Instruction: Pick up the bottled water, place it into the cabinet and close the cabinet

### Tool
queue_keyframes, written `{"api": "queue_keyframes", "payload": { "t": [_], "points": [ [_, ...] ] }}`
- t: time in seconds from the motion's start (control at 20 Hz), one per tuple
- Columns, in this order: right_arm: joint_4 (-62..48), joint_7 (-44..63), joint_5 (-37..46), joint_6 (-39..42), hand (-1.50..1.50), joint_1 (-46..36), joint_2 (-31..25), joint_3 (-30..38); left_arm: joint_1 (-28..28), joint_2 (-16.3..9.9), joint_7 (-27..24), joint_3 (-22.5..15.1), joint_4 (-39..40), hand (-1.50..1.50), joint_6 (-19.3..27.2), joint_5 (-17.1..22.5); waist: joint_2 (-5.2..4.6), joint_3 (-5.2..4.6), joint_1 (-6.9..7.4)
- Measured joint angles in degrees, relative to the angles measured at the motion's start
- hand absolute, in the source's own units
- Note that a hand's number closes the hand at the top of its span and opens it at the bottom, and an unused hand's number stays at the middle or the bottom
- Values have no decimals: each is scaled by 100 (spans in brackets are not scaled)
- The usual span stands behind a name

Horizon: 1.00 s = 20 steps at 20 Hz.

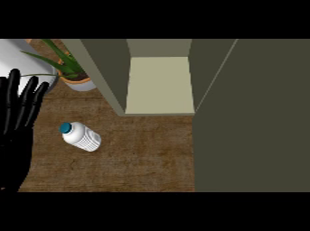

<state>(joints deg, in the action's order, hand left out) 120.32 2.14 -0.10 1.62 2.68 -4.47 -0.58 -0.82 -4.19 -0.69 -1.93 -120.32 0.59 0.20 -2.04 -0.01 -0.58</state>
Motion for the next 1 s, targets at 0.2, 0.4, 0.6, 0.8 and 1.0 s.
{"api": "queue_keyframes", "payload": {
  "t": [0.2,0.4,0.6,0.8,1.0],
  "points": [
    [86,-34,43,11,-150,42,21,-76,-234,-370,-59,158,406,-150,-992,1153,115,-15,-40],
    [258,14,-121,246,-150,30,-14,-318,-267,-648,84,-105,795,-150,-2154,2436,118,-40,-168],
    [460,132,-311,491,-150,166,-31,-637,-182,-1217,430,-16,1344,-150,-3237,3832,137,-37,-166],
    [790,353,-427,589,-150,378,-76,-808,-245,-2096,723,410,2066,-150,-4252,5334,162,-27,-143],
    [1224,674,-321,529,-150,597,-49,-1071,-496,-3111,1120,711,2990,-150,-5060,6736,166,-11,-132]
  ]
}}
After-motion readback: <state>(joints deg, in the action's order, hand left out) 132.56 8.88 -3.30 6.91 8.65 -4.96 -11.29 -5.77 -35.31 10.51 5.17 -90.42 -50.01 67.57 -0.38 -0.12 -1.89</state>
